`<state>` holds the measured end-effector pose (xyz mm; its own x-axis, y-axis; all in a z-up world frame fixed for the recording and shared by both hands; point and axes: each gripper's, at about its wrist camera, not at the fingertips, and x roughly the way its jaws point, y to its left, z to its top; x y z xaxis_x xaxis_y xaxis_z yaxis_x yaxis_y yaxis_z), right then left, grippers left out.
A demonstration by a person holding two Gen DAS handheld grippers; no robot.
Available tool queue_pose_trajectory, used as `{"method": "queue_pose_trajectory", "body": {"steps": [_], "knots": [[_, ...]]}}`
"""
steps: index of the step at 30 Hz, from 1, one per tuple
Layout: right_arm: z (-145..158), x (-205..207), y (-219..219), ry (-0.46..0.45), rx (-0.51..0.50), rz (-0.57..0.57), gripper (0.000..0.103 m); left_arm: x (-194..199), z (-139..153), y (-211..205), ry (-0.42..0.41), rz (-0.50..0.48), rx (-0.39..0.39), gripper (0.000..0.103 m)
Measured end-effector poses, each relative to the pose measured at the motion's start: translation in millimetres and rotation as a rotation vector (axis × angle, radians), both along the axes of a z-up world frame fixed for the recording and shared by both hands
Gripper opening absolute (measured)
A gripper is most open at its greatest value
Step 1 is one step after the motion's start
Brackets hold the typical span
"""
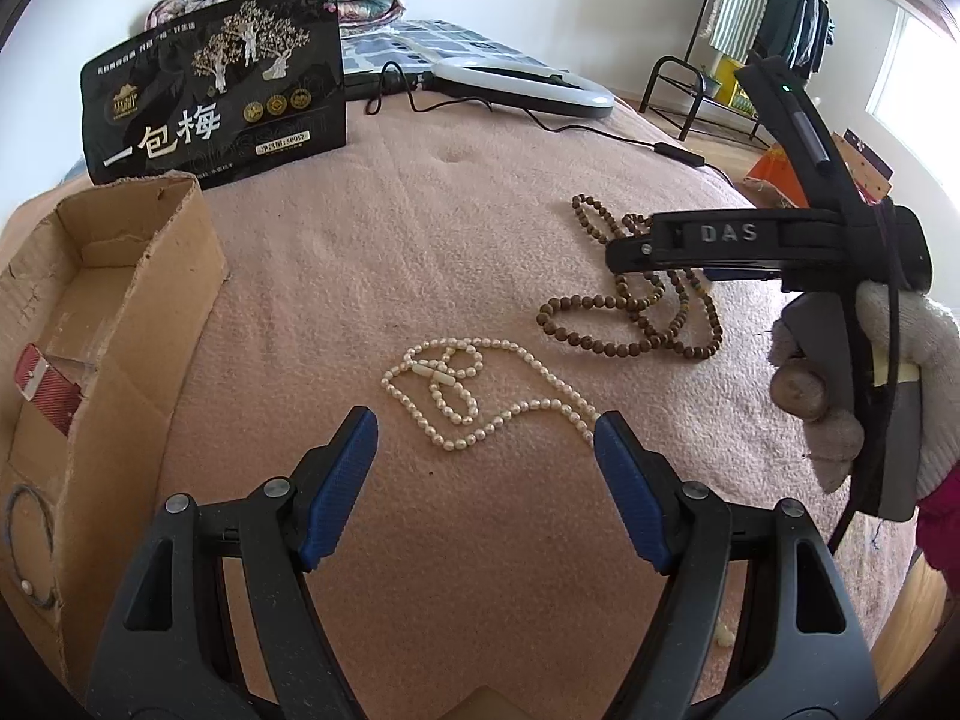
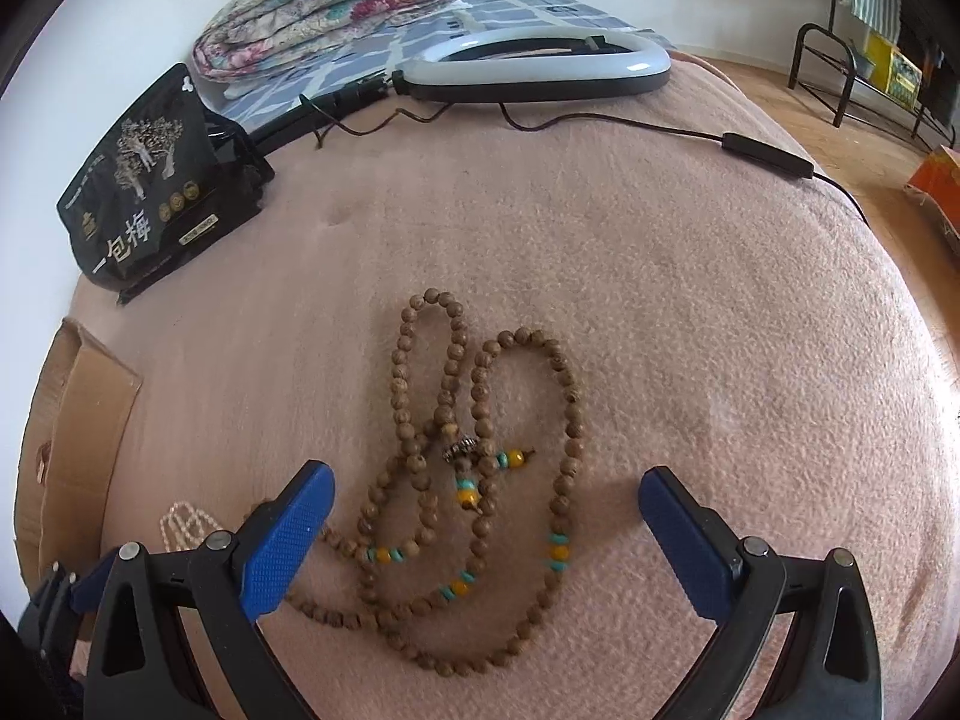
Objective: Organize jewelry
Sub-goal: 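Close the left tool on the pearl necklace while the right tool grips the bead necklace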
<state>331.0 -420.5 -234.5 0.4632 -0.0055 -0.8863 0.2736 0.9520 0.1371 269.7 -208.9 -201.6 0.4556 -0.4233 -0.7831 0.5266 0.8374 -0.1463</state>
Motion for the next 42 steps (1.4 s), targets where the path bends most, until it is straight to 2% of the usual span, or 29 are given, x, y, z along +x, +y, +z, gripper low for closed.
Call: {"method": "queue_pose_trajectory", "body": {"steps": [9,16,20,23,26,28,30,33,37,42], "knots": [[-8,15,11,0.063,-0.127,0.050,0.102,17,-16,-3,0.004,0.021,0.036,0.077],[-12,15,5,0.082,-0.150,0.112,0.102,26,-26,-8,0.000,0.021,0.050,0.077],[-11,9,4,0.075,-0.164,0.155,0.095,26,-27,-13,-0.023,0.009,0.061,0.063],[-8,4,2,0.064,-0.176,0.176,0.084,28,-27,-12,-0.021,0.012,0.048,0.049],[-5,1,2,0.051,-0.184,0.188,0.064,30,-26,-12,-0.019,0.025,0.042,0.035],[-3,0,3,0.045,-0.189,0.198,0.042,30,-26,-13,-0.022,0.028,0.039,0.028],[-2,1,6,0.042,-0.191,0.209,0.032,30,-25,-16,-0.024,0.018,0.042,0.016],[-2,2,11,0.034,-0.199,0.225,0.017,29,-24,-20,-0.028,0.006,0.042,0.008],[0,-1,15,0.018,-0.193,0.233,0.010,30,-23,-17,-0.017,0.010,0.017,0.006],[4,-6,10,0.001,-0.159,0.215,0.010,29,-17,-9,-0.008,0.033,-0.033,0.005]]}}
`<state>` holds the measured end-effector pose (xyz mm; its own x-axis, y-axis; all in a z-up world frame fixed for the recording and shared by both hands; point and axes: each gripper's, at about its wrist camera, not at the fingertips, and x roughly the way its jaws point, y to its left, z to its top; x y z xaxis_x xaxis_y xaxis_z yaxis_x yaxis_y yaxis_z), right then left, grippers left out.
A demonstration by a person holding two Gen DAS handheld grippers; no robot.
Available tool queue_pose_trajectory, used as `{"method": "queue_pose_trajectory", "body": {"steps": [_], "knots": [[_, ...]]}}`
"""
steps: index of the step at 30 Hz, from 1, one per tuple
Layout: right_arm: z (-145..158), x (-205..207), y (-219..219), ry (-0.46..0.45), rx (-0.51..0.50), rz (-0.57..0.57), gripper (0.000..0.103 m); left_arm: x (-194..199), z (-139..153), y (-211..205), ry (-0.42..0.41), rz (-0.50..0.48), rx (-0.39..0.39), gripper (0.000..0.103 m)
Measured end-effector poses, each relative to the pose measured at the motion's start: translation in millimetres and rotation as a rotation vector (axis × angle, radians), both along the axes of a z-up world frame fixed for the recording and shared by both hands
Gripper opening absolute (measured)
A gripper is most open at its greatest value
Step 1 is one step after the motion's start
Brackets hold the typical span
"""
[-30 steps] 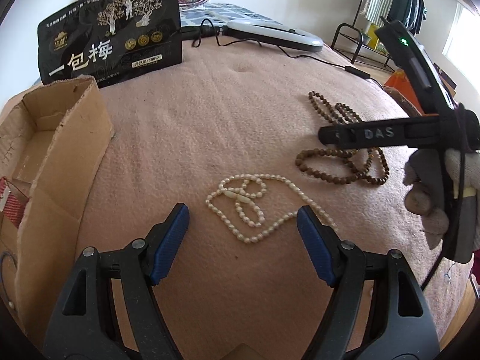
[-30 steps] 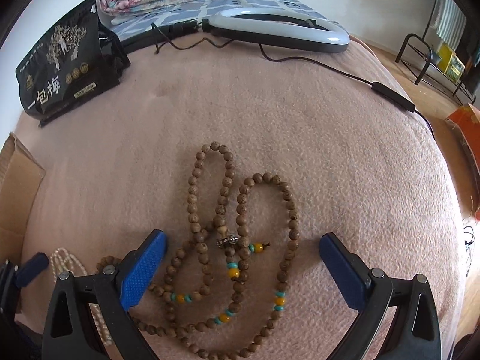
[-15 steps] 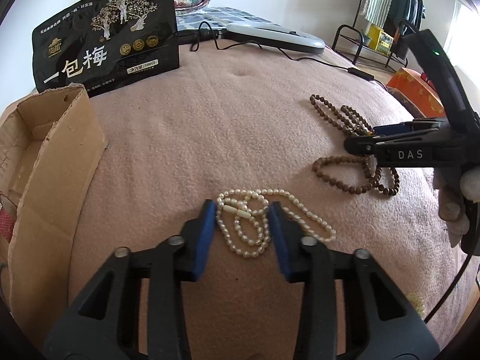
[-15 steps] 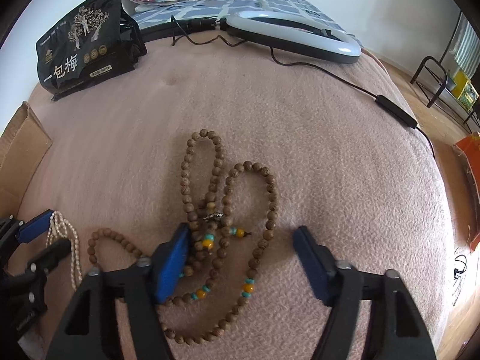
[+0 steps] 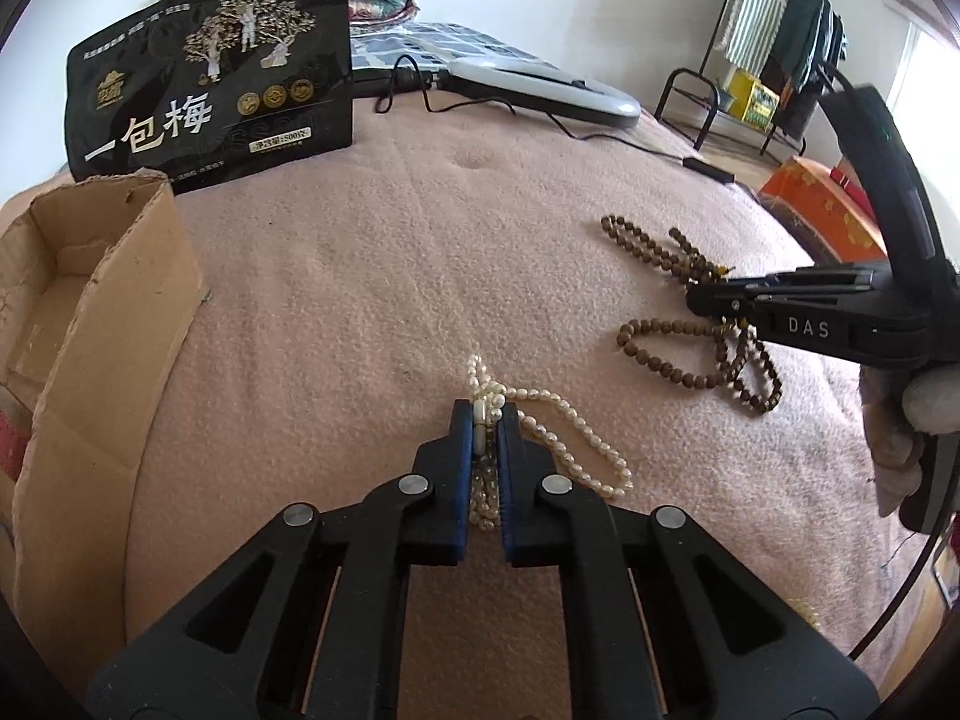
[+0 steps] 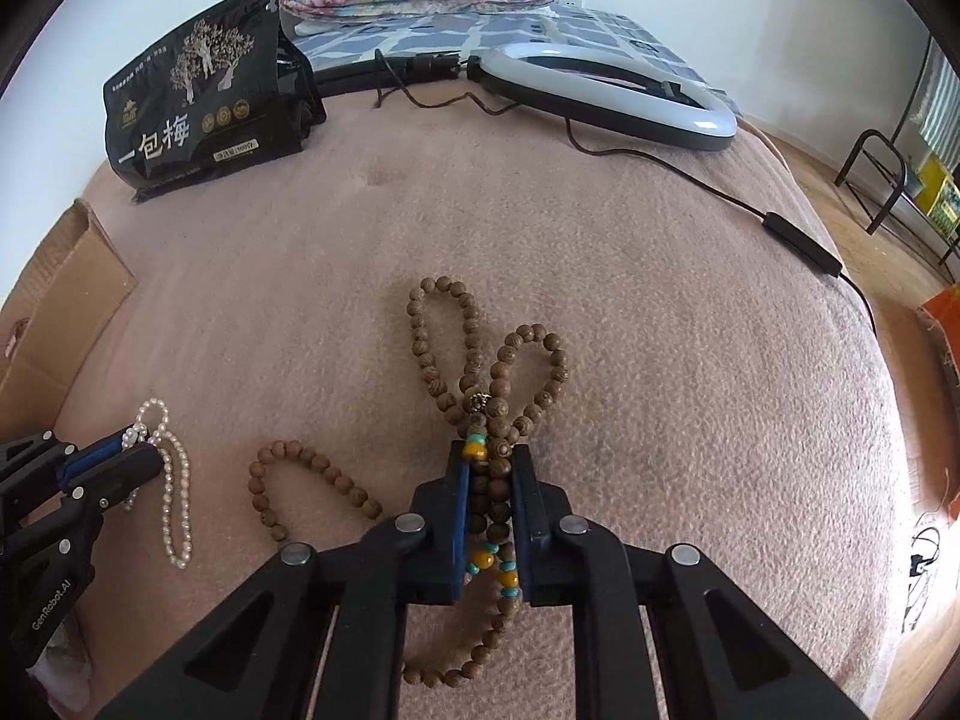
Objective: Organize jewelry
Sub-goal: 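Close the left tool on the pearl necklace while the right tool grips the bead necklace, then lift and carry both necklaces over the cardboard box with both tools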
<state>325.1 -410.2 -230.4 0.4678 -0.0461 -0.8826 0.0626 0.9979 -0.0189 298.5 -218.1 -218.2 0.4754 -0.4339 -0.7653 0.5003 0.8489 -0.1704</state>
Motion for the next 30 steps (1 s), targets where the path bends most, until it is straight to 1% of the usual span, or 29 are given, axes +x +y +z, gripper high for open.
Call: {"method": "queue_pose_trajectory", "body": {"steps": [4,7,17,20,27,30], "knots": [[9,-7,-1,-0.021,0.018,0.004,0.010,-4,8,3,0.003,0.005,-0.035,0.005],[18,-13,-2,-0.042,0.030,0.004,0.010,-10,18,3,-0.020,-0.003,-0.042,0.005],[62,-45,0,-0.115,0.062,0.014,0.010,-30,57,17,-0.060,0.004,-0.098,0.005],[76,-55,3,-0.135,0.062,0.020,0.010,-36,69,24,-0.078,0.011,-0.100,0.005],[110,-77,12,-0.182,0.043,0.038,0.010,-50,101,40,-0.092,0.043,-0.158,0.005],[123,-87,15,-0.200,0.031,0.045,0.010,-59,115,44,-0.114,0.040,-0.161,0.005]]}}
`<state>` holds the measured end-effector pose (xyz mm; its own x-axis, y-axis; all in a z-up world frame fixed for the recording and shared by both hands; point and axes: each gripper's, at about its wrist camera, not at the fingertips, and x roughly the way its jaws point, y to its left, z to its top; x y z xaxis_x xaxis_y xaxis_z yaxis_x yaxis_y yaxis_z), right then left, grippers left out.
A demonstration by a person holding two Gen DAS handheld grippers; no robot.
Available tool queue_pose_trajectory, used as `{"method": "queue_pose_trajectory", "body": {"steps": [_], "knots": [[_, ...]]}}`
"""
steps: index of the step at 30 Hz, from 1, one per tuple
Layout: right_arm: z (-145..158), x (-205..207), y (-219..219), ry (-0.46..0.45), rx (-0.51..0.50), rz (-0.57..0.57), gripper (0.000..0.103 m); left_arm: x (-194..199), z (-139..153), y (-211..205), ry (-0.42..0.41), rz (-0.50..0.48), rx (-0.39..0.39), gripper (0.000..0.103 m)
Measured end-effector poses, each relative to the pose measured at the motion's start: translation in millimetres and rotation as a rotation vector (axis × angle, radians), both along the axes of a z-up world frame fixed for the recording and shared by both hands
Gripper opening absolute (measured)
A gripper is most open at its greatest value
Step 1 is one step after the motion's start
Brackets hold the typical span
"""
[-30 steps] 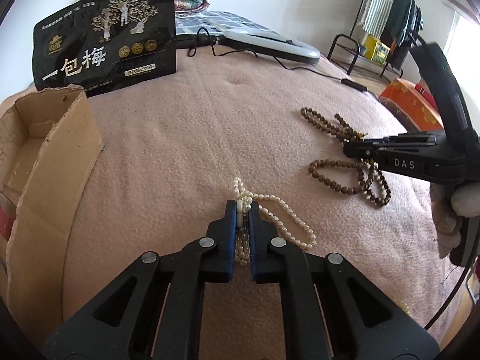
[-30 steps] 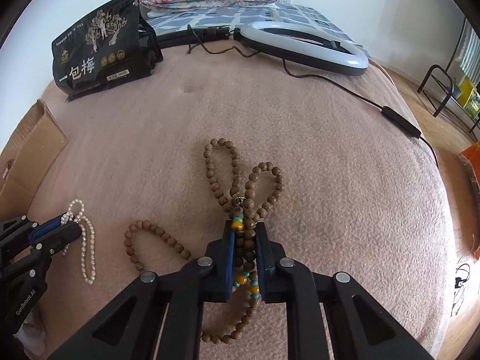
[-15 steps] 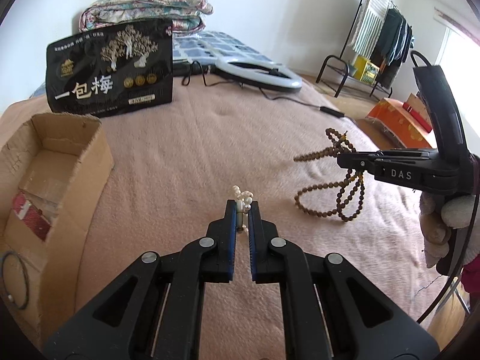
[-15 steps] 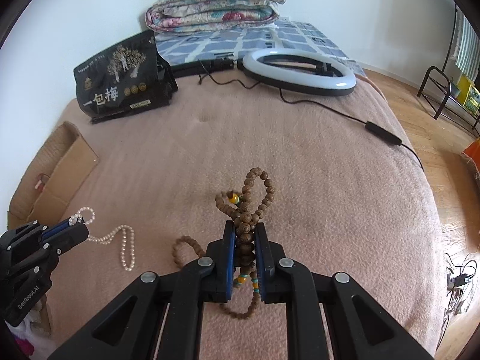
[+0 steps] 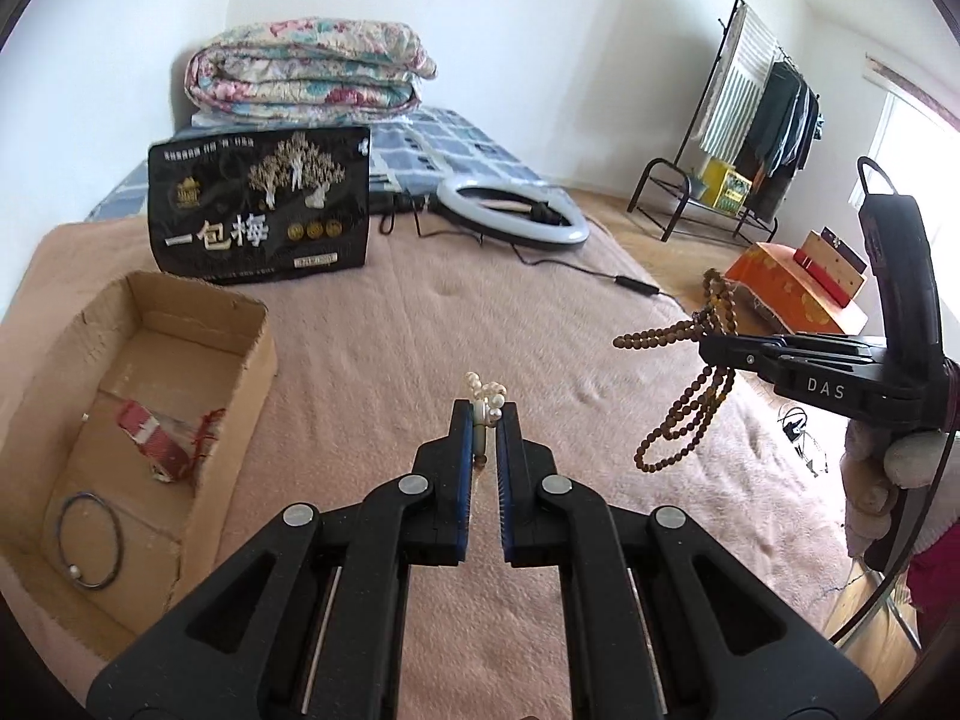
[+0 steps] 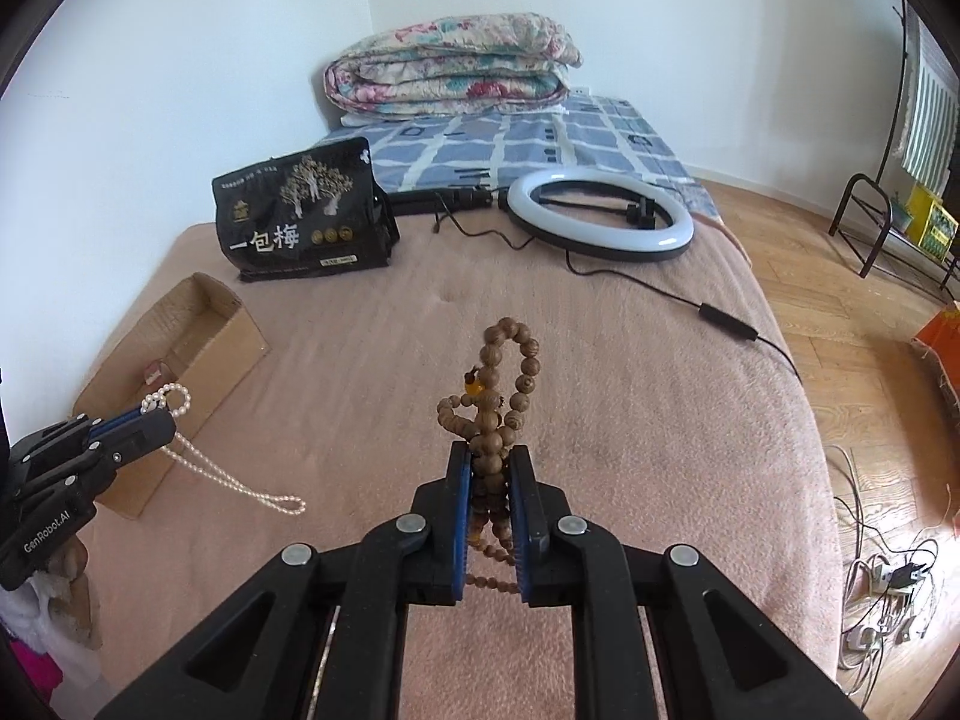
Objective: Organize jewelry
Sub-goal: 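Lift and carry both necklaces over the cardboard box with both tools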
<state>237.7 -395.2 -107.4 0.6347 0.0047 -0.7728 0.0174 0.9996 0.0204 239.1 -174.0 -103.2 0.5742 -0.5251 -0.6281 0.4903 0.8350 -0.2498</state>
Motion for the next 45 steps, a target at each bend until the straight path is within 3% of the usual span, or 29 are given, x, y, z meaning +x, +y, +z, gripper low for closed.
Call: {"method": "queue_pose_trajectory", "body": {"steps": [14,26,45], "knots": [[45,-29,23,-0.063,-0.035,0.041,0.010,-28,41,23,-0.065,0.014,-0.016,0.005],[75,-25,73,-0.115,-0.032,0.125,0.010,-35,70,62,-0.096,0.055,-0.038,0.005],[91,10,191,-0.149,0.013,0.316,0.010,-14,83,168,-0.169,0.219,0.079,0.005]]}}
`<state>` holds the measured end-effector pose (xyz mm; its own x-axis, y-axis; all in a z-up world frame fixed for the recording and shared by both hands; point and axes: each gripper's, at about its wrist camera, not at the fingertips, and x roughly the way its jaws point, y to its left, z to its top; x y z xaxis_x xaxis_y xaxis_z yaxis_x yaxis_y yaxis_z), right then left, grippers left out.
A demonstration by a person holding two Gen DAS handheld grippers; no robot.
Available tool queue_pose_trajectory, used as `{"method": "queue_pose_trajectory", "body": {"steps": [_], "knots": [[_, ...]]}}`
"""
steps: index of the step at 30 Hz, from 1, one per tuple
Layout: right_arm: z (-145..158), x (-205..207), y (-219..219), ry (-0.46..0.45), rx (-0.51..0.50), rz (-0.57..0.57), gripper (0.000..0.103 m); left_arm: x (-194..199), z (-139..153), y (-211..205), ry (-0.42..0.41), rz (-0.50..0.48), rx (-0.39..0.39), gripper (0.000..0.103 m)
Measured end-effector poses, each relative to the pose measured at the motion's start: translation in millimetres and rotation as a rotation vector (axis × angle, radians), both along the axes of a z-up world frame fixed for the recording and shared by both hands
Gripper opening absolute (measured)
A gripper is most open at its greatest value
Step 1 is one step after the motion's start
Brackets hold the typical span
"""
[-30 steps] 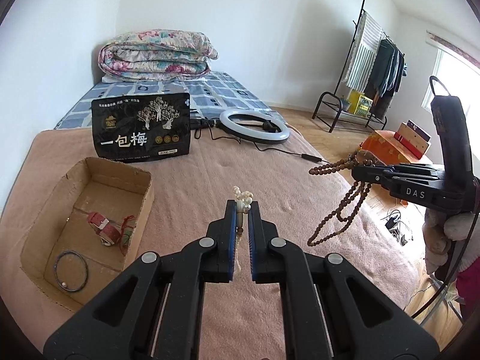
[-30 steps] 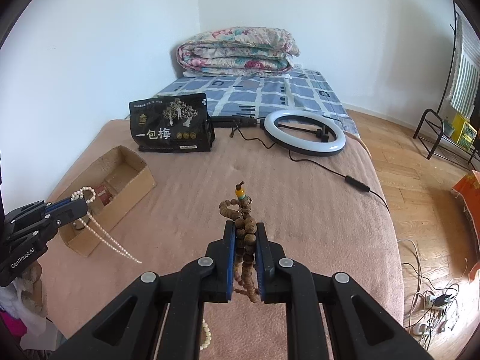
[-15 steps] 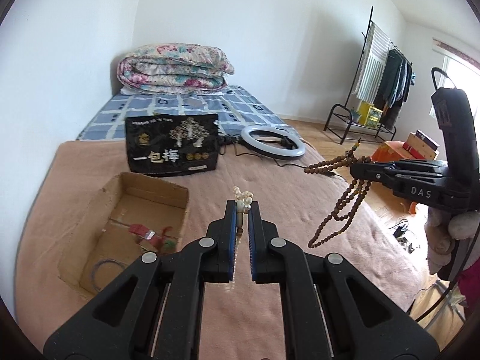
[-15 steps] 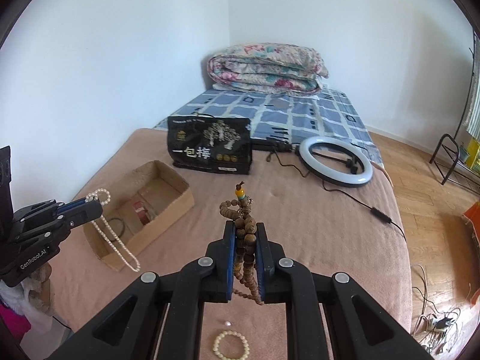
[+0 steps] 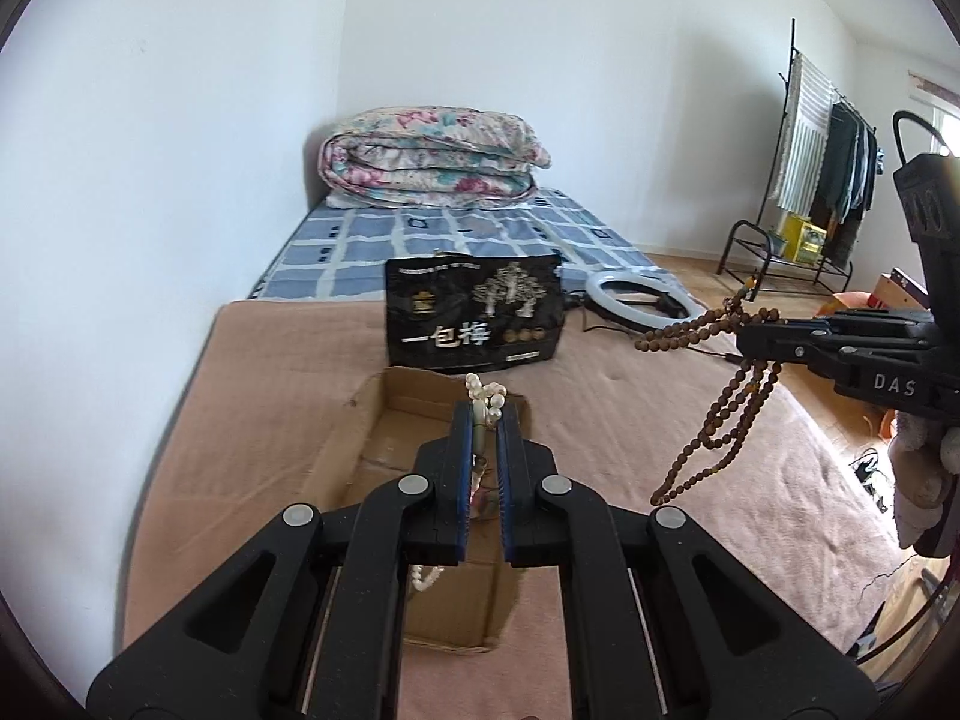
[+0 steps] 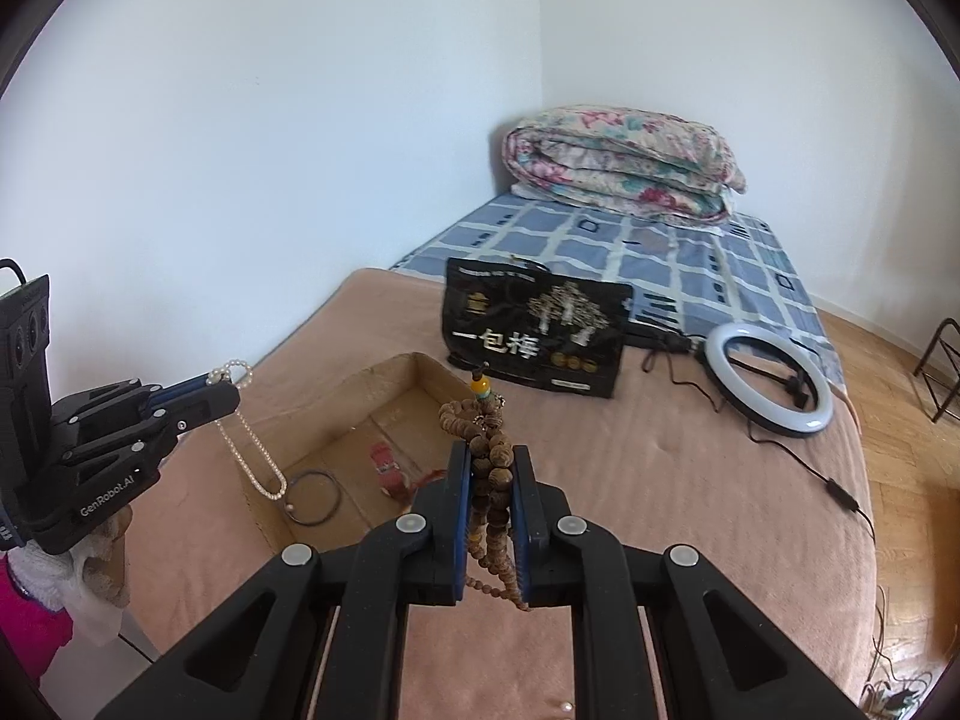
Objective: Organize jewelry
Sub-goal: 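Lift and carry both necklaces over the cardboard box with both tools, then open both tools to drop the necklaces into the box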
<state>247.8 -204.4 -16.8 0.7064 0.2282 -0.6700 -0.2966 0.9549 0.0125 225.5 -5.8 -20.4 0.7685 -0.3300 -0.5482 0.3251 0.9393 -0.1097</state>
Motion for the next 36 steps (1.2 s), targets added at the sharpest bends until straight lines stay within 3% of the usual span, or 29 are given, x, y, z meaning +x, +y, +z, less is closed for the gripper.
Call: {"method": "queue_pose_trajectory", "body": {"steps": [16,27,36], "knots": [[-18,36,72,0.029,0.007,0.088,0.010,18,-31,42,0.048,0.069,0.010,0.005],[-31,83,87,0.027,-0.030,0.067,0.010,30,-45,50,0.071,0.055,-0.008,0.005],[-64,121,90,0.076,-0.055,0.052,0.010,43,-64,48,0.108,0.042,-0.018,0.005]]}}
